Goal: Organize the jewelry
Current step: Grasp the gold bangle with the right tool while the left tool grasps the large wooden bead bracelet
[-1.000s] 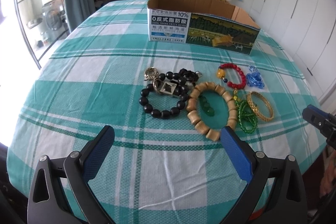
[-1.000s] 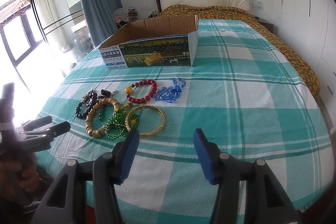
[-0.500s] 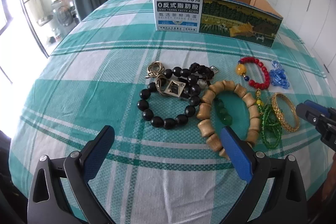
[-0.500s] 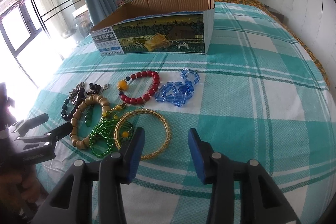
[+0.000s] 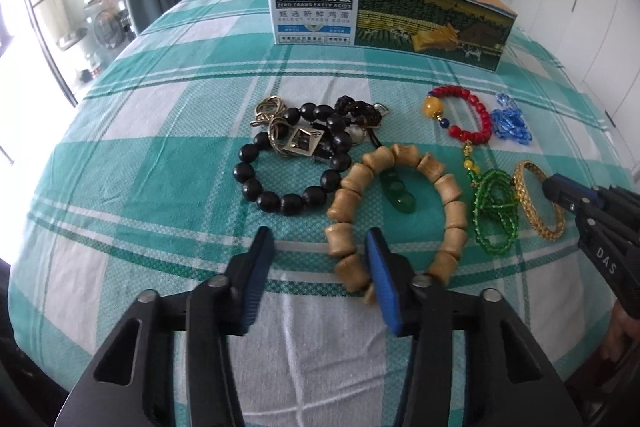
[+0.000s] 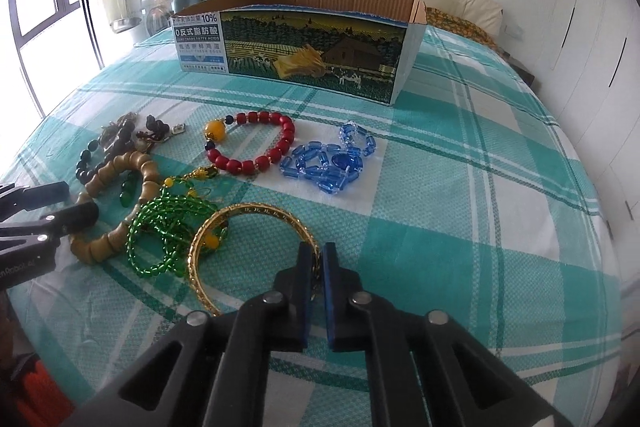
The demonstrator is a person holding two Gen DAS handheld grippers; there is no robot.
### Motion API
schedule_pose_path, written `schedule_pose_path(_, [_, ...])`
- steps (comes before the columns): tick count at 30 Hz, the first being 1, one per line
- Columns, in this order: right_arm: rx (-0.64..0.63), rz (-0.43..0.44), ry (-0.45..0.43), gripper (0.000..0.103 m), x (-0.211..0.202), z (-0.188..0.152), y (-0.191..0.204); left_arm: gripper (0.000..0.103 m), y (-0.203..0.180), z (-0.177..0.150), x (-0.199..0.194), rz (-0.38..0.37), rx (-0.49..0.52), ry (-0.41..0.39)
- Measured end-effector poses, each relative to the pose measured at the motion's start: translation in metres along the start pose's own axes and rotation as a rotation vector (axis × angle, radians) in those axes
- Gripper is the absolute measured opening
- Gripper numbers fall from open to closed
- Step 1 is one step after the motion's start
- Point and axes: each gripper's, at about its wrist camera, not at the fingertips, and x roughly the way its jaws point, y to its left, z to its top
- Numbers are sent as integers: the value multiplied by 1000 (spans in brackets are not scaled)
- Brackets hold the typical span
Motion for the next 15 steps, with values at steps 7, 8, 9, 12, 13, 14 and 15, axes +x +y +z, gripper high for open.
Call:
schedule_pose_path(7, [74, 35, -74, 5, -39, 2, -15, 12, 13, 0, -13, -116, -58, -12])
schedule_pose_path(8, [79, 36, -85, 5, -46, 3, -17, 12, 15, 1, -17, -135, -70, -22])
schedule_pose_path(9, [86, 36, -95, 5, -52, 4, -19, 12, 18, 4, -21, -152, -82, -32])
schedule_pose_path(12, [113, 40, -117, 5, -67, 6, -26, 12, 24, 9, -35, -203, -115, -56])
schedule_pose_path(13, [121, 42, -123, 5, -71, 6, -28, 12, 26, 11, -40, -218, -124, -65])
schedule_pose_path(14, [127, 44, -130, 5, -75, 7, -30, 12, 28, 14, -44, -235, -132, -74])
schedule_pose_path(15, [130, 44, -137, 5, -79, 8, -30, 12, 29, 17, -49, -251, -139, -85])
